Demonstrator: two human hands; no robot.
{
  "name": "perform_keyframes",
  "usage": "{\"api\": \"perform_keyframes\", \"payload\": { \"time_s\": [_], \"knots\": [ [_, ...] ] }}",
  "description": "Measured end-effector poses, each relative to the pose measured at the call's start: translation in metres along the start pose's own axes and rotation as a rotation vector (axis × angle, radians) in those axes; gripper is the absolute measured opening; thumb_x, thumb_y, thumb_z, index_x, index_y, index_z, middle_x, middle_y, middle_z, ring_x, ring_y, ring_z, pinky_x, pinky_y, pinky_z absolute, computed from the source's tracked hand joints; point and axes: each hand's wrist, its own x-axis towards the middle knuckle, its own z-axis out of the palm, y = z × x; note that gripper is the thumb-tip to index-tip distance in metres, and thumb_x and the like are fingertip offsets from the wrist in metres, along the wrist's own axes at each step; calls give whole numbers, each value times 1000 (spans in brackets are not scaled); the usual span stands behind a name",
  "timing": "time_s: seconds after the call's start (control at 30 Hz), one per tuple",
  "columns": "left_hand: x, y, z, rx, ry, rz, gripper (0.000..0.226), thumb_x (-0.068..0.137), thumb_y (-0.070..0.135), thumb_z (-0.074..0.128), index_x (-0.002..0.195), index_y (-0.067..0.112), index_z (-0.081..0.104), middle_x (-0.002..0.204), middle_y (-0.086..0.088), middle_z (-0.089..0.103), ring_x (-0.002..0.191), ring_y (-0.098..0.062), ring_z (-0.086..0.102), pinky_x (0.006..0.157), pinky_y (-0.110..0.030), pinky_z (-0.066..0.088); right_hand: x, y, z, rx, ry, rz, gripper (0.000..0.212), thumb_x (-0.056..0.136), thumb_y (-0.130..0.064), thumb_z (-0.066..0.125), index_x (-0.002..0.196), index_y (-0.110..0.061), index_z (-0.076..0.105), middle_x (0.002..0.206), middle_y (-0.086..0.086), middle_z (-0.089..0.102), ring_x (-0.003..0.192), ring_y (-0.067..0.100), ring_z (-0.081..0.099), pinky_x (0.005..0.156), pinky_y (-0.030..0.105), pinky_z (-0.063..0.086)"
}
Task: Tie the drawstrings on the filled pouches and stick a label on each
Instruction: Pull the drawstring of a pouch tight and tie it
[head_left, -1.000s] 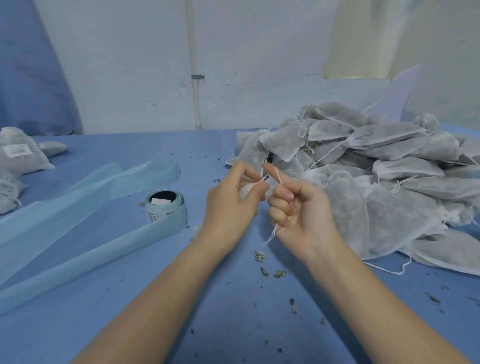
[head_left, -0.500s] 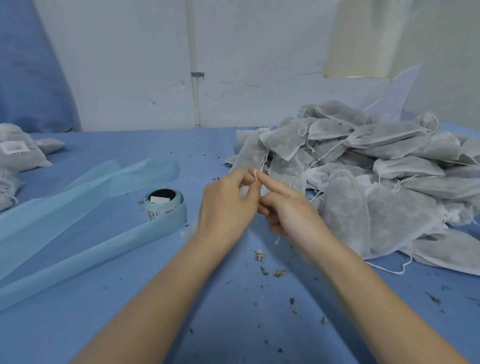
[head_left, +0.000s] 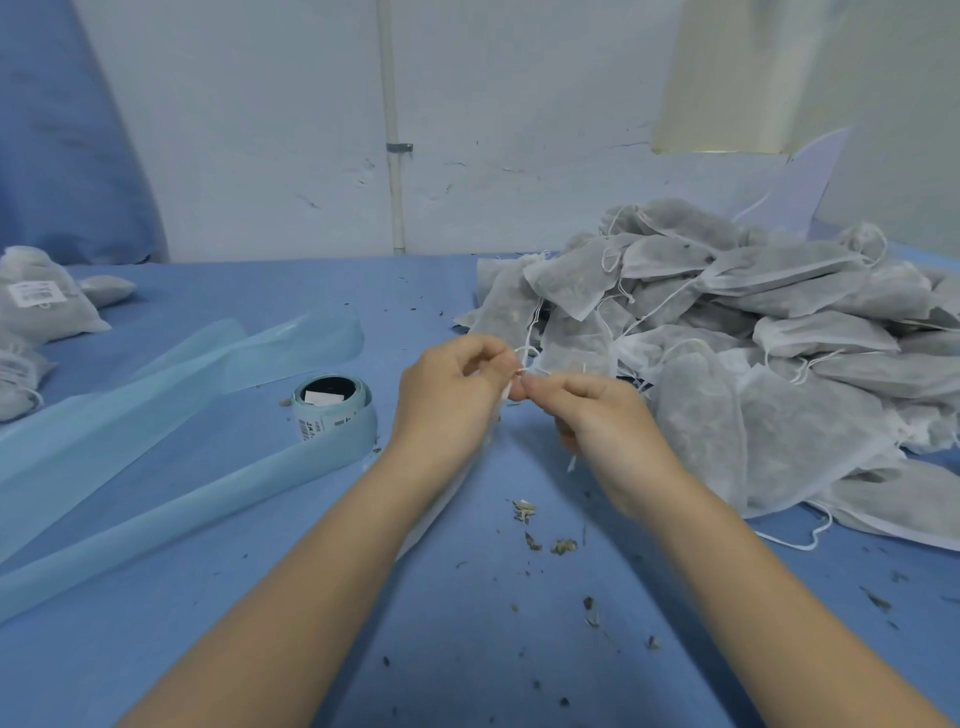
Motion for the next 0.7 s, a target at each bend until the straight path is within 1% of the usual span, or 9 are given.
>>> {"api": "perform_keyframes", "payload": {
  "time_s": [0.07,0.1,0.17,0.2,0.3,0.37,0.47,0.57,0.7],
  "knots": [
    [-1,0,-3,-14,-108,-8,21,88,26,61,68,23,68,60,11,63,58,-3,53,72,-31,45,3,-1,-4,8,5,-3,19,87,-27,67,81,-10,76,44,-15,35,46,10,25,44,18,24],
    [-1,0,-3,1,-144,-10,19,85,31,63,69,23,70,59,10,62,59,-2,52,72,-27,45,4,-1,-6,0,4,1,20,86,-26,68,81,-9,75,43,-15,34,45,8,26,43,17,24],
    [-2,-2,-2,124,-136,30,18,82,36,63,69,27,70,57,11,59,53,1,47,58,-12,38,5,-2,-8,30,-8,15,15,84,-22,70,81,-9,76,44,-14,35,43,6,26,41,14,25],
    [-2,-3,0,239,-101,76,18,84,36,61,70,29,69,57,11,58,51,1,45,53,-12,35,6,-2,-8,73,-13,27,13,83,-19,70,79,-8,75,47,-12,35,43,6,26,40,14,24],
    [-2,-1,3,531,22,194,17,90,30,56,78,29,69,64,8,59,63,-9,52,61,-23,41,8,-4,-7,244,-32,100,20,85,-17,69,66,-11,67,55,-5,38,44,6,26,39,15,22],
    [-4,-2,5,615,75,240,18,91,28,53,84,24,68,68,7,60,72,-17,55,67,-30,42,7,-6,-8,328,-72,130,20,81,-26,71,67,-12,69,56,-4,41,45,6,25,39,16,21],
    [-8,-5,9,622,121,253,19,91,26,49,88,18,66,77,3,64,77,-21,58,70,-33,44,3,-5,-8,144,-82,7,14,79,-27,74,71,-16,77,49,-13,43,46,6,27,41,15,25],
    [-9,-5,14,518,143,153,18,92,28,49,87,18,63,82,4,68,81,-20,60,73,-33,46,1,-3,-6,62,31,-67,11,84,-17,69,77,-17,77,41,-16,41,41,3,29,42,13,27],
    [-8,-2,19,413,93,24,18,94,29,44,88,17,57,90,1,69,91,-20,59,81,-38,47,2,-3,-2,60,121,-69,15,84,-16,69,77,-3,73,43,-13,33,44,5,27,45,17,25]
  ]
}}
